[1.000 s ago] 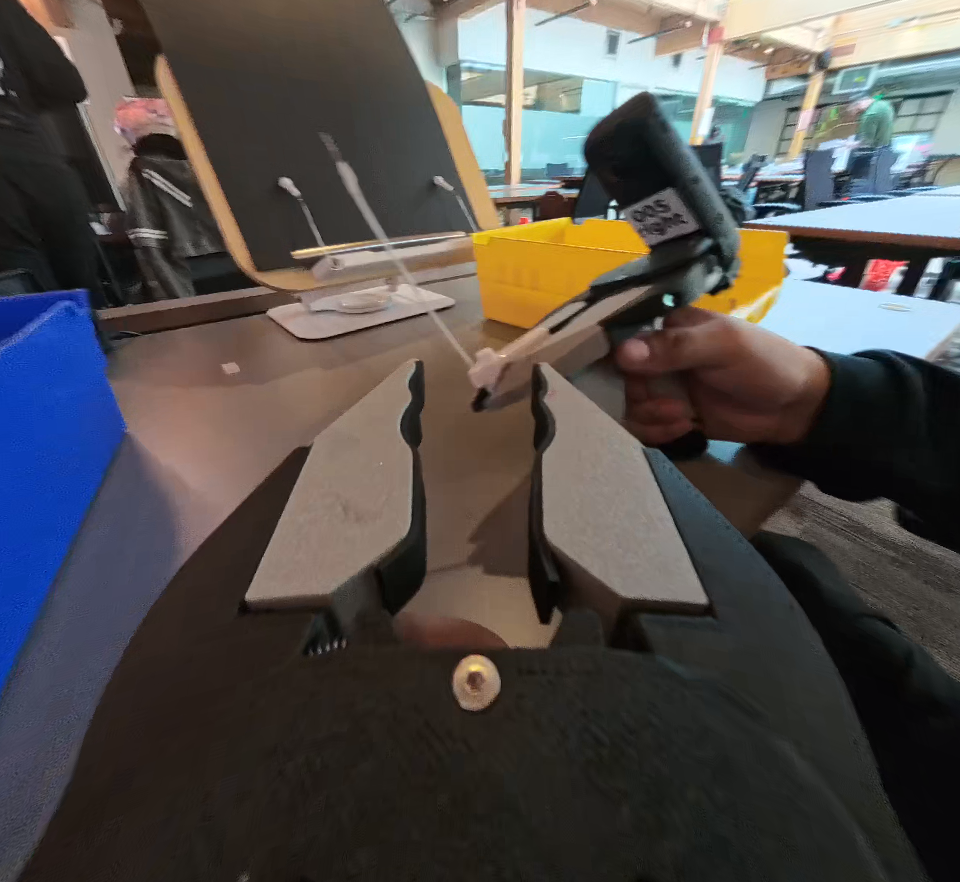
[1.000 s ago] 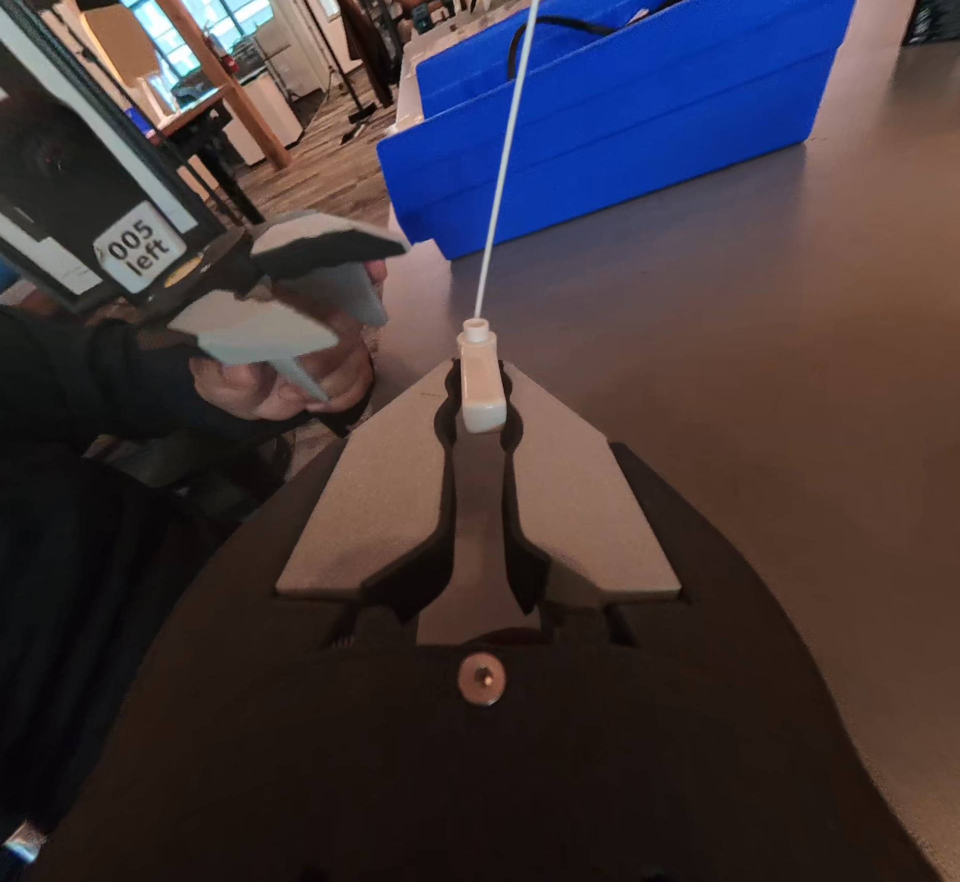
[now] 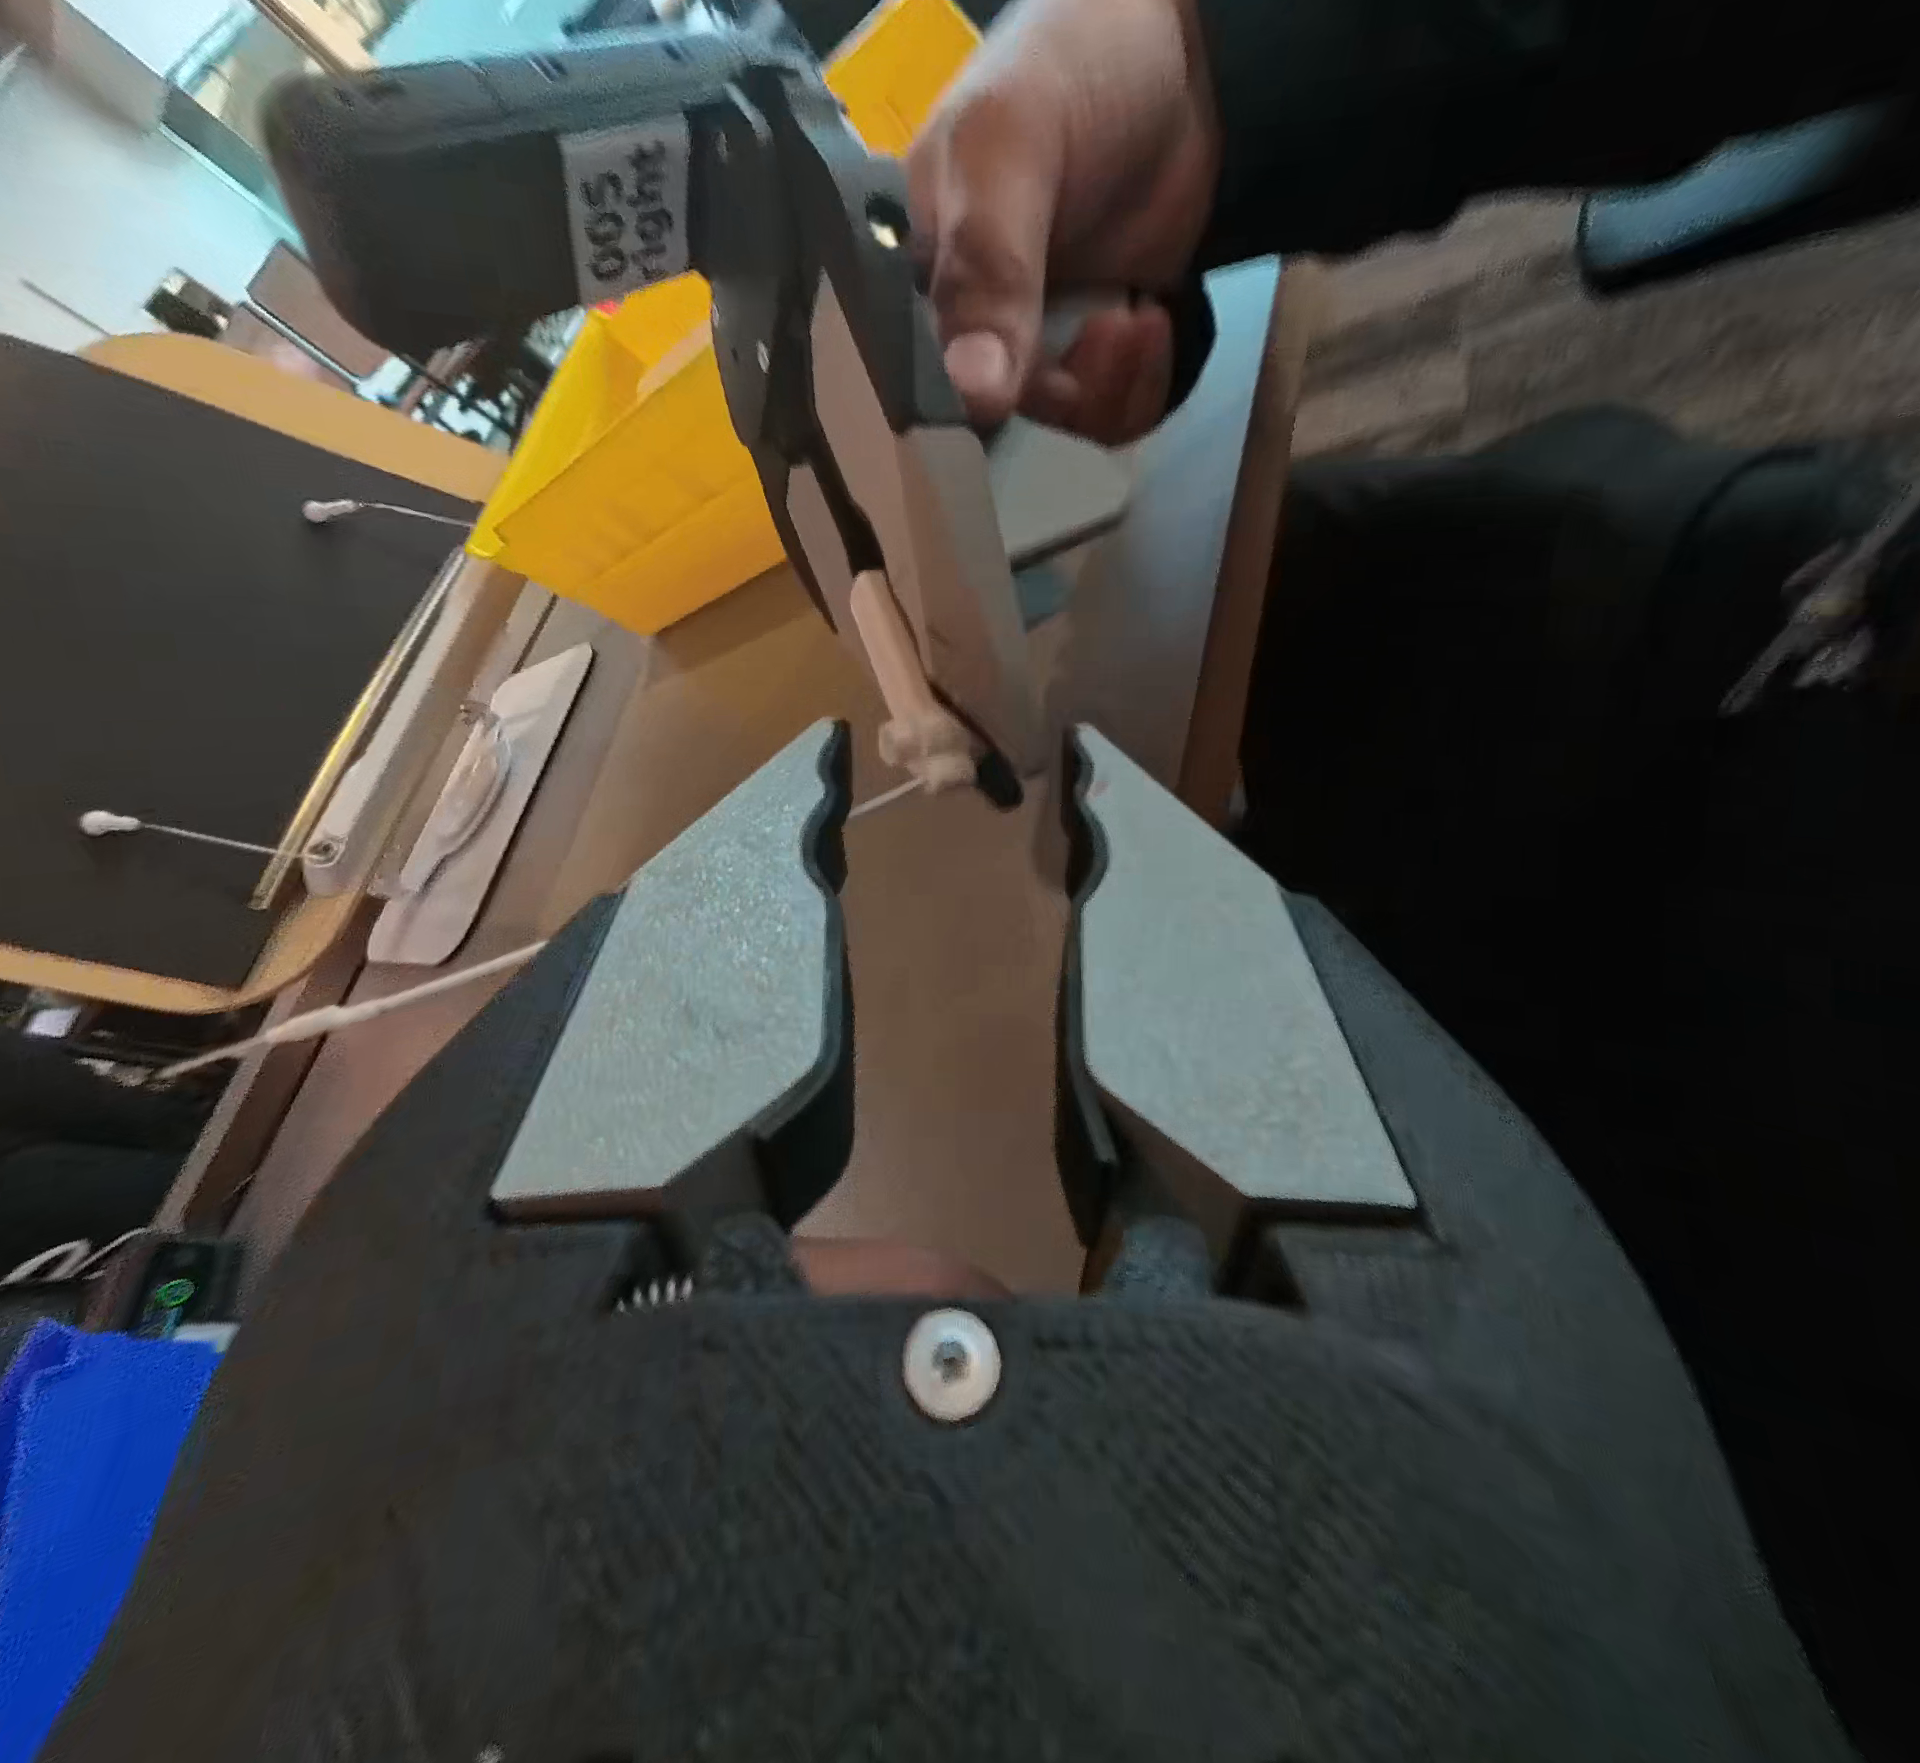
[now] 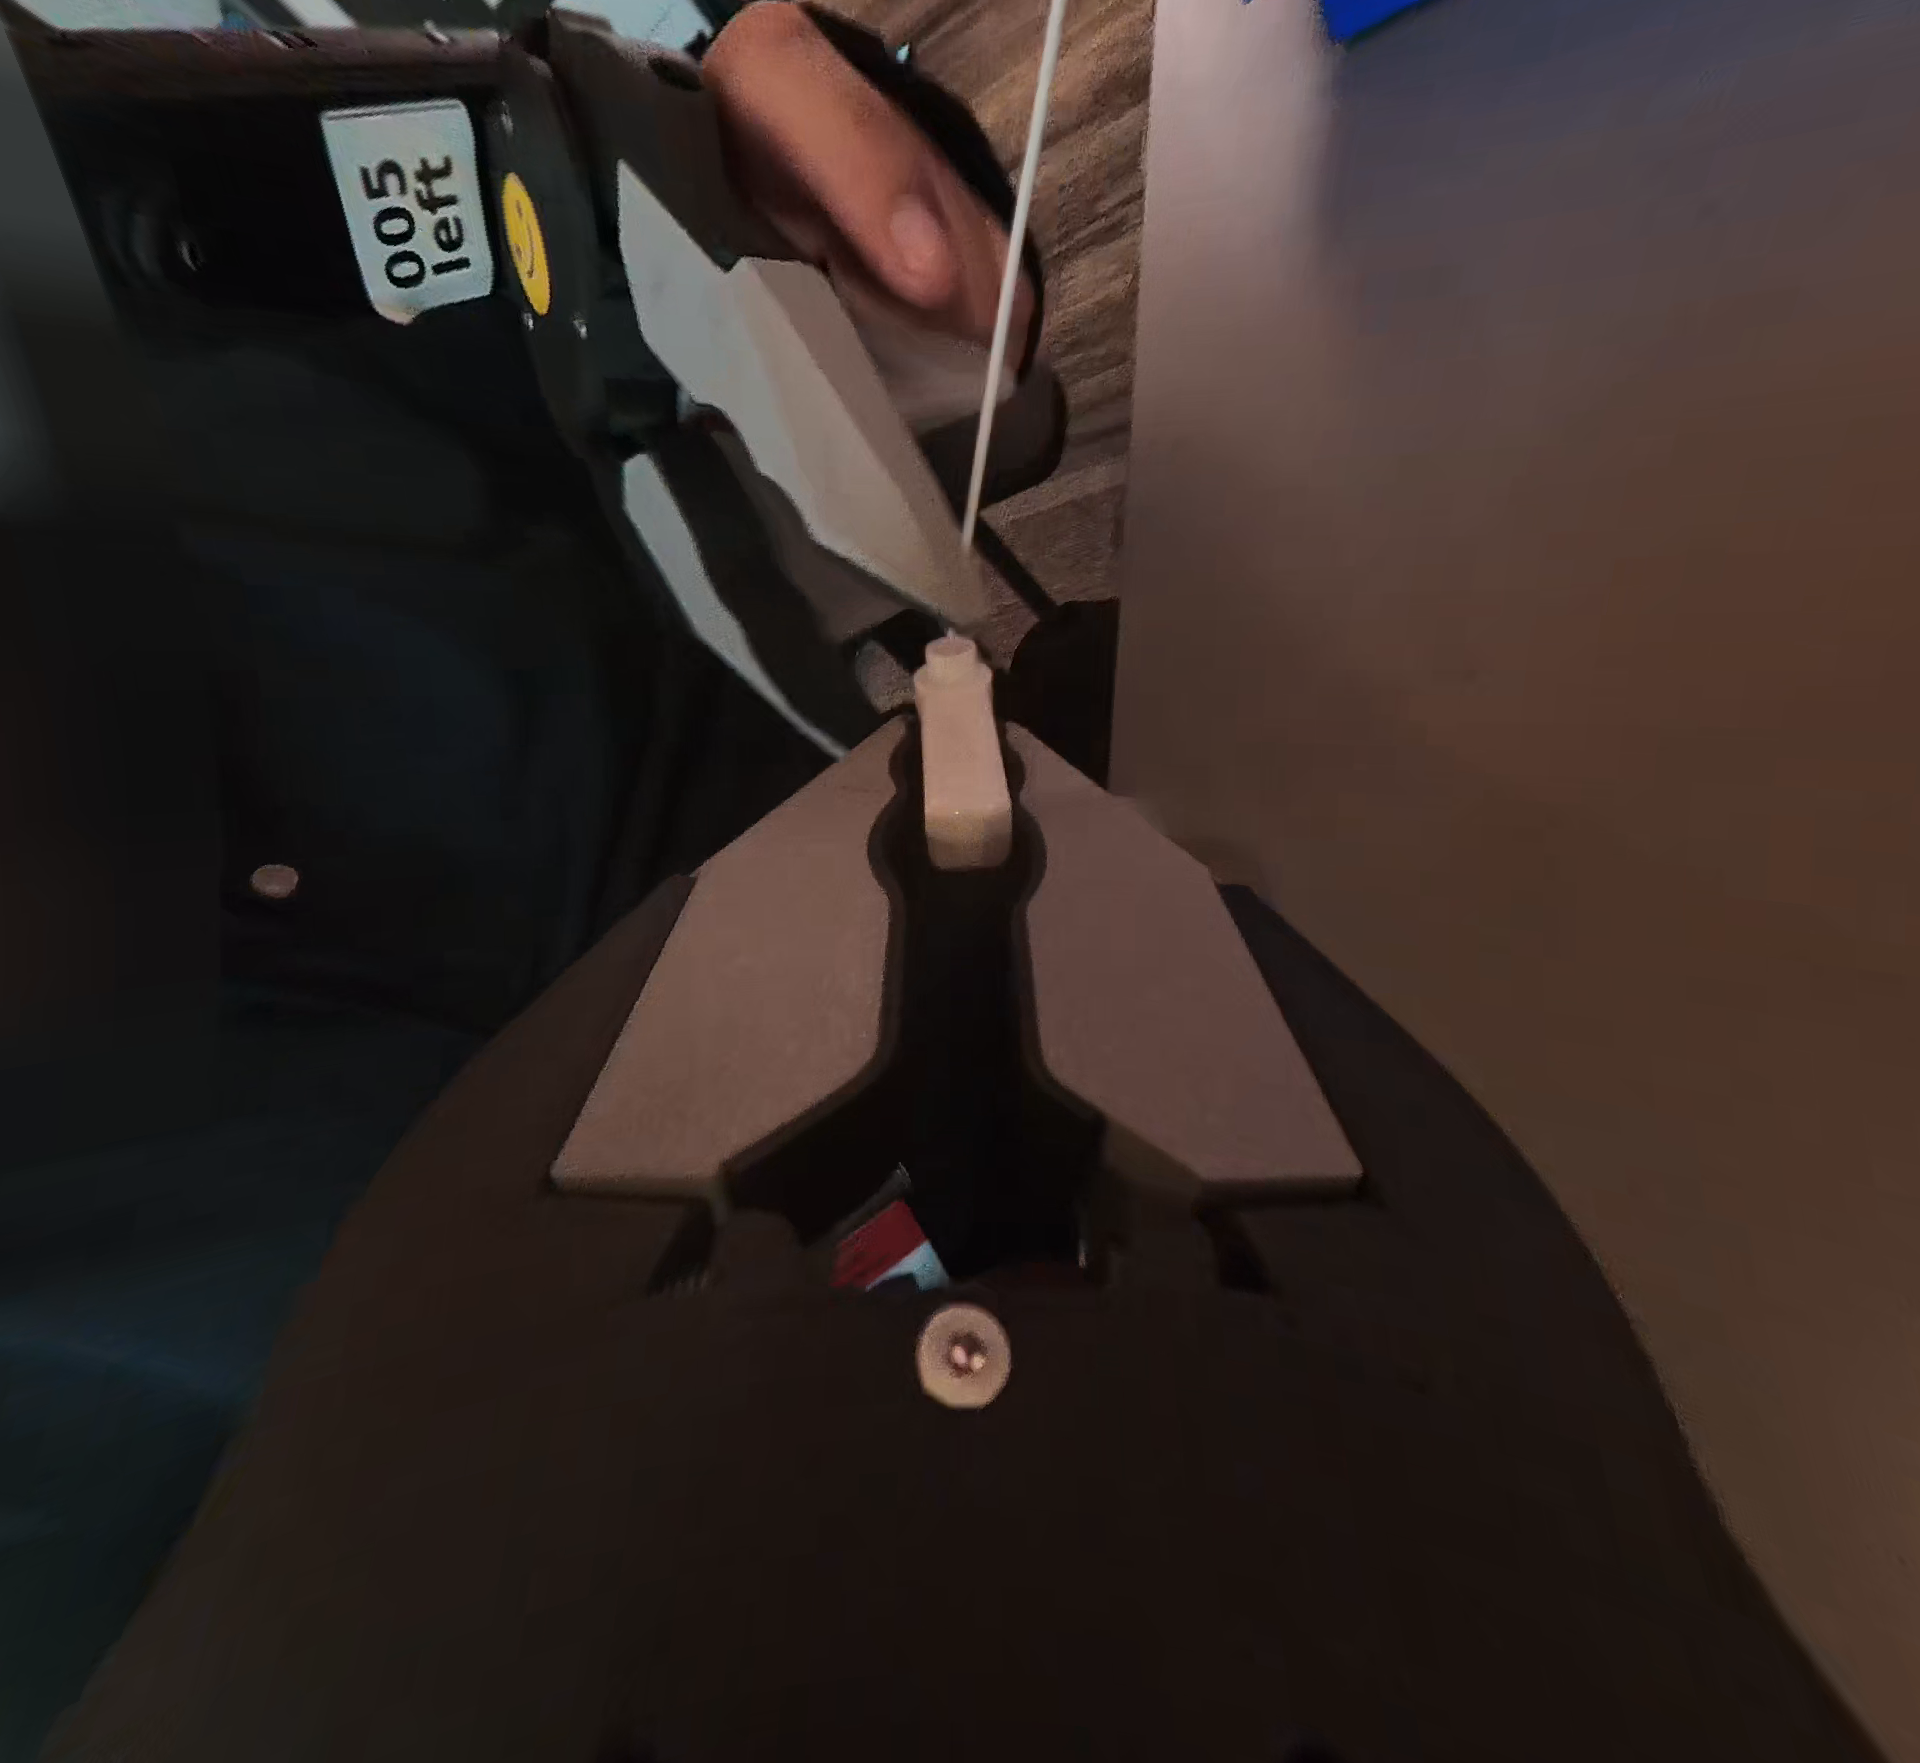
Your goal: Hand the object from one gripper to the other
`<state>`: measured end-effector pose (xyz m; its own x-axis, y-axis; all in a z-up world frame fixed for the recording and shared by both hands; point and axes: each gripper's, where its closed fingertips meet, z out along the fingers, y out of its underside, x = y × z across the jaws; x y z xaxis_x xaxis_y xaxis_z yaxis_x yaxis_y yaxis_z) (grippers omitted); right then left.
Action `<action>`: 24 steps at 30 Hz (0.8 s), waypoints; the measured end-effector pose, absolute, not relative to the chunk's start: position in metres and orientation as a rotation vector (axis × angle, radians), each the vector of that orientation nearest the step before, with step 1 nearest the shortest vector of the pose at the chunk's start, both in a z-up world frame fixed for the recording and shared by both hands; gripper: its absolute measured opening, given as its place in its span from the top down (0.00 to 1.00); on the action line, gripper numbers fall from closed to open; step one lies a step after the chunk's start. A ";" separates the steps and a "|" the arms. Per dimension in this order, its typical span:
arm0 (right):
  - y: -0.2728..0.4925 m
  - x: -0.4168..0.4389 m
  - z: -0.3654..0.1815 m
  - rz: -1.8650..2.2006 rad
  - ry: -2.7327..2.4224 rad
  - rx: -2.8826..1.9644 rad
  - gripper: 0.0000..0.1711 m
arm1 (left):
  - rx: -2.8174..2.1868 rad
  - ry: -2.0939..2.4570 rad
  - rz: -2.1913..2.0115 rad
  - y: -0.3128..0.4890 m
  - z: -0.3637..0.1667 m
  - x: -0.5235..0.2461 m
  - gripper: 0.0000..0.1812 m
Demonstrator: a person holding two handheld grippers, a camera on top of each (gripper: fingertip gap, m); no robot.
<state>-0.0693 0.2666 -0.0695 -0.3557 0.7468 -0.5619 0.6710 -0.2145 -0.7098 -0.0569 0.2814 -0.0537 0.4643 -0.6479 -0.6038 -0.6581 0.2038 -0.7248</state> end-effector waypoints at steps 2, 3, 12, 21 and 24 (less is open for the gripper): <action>0.263 -0.061 -0.074 1.611 -1.978 -1.746 0.94 | -1.511 1.256 0.050 0.280 -0.063 -0.058 0.78; 0.261 -0.059 -0.075 1.603 -1.995 -1.748 0.94 | -1.511 1.259 0.055 0.280 -0.063 -0.058 0.79; 0.261 -0.053 -0.071 1.654 -1.997 -1.718 0.94 | -1.527 1.275 0.144 0.293 -0.071 -0.064 0.98; 0.290 -0.055 -0.011 1.395 -1.801 -1.361 0.71 | -1.579 0.986 -0.536 0.281 -0.035 -0.063 1.00; 0.274 -0.060 -0.012 1.215 -1.865 -1.241 0.73 | -1.607 0.897 -0.699 0.279 -0.027 -0.060 1.00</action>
